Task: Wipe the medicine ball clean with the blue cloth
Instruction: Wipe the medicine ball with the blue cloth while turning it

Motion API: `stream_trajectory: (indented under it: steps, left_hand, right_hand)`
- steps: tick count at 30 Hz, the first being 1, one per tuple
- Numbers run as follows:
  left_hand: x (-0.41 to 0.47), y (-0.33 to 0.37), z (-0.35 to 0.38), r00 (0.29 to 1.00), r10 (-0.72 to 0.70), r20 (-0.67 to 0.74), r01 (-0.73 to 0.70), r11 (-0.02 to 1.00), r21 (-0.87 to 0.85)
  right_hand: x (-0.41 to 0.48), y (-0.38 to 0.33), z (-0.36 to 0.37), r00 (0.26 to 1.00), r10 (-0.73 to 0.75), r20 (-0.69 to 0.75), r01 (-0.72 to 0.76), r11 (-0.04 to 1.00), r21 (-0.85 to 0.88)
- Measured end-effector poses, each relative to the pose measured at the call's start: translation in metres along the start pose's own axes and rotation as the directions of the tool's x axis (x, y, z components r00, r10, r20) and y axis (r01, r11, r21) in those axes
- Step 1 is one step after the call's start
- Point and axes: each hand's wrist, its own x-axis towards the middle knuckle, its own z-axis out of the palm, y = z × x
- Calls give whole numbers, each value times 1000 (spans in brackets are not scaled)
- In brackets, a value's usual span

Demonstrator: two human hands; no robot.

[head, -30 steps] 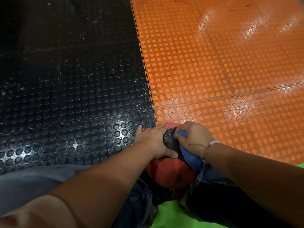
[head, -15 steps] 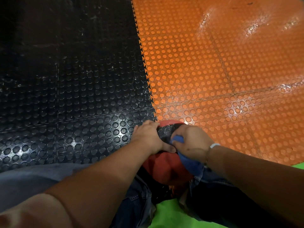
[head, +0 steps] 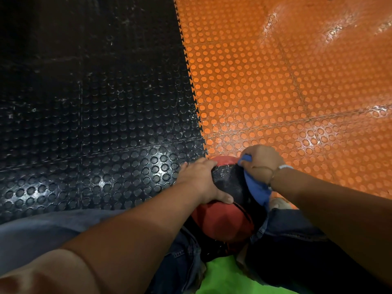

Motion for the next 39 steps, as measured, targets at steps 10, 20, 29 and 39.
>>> stream_trajectory:
  steps: [10, 20, 29, 39]
  left_hand:
    - [-2, 8, 3, 998, 61, 9, -61, 998, 15]
    - [-3, 8, 9, 996, 86, -26, -84, 995, 49]
    - [-4, 6, 10, 995, 94, -12, -93, 995, 45]
    - [-2, 7, 9, 994, 108, -9, -108, 994, 34]
  right_hand:
    - [-6, 4, 6, 998, -55, -14, 54, 998, -28]
    - [-8, -3, 5, 992, -122, -10, 122, 991, -60]
    - [-18, -8, 13, 980, -200, -22, 198, 978, -66]
    - [-21, 2, 3, 983, -180, 20, 181, 983, -30]
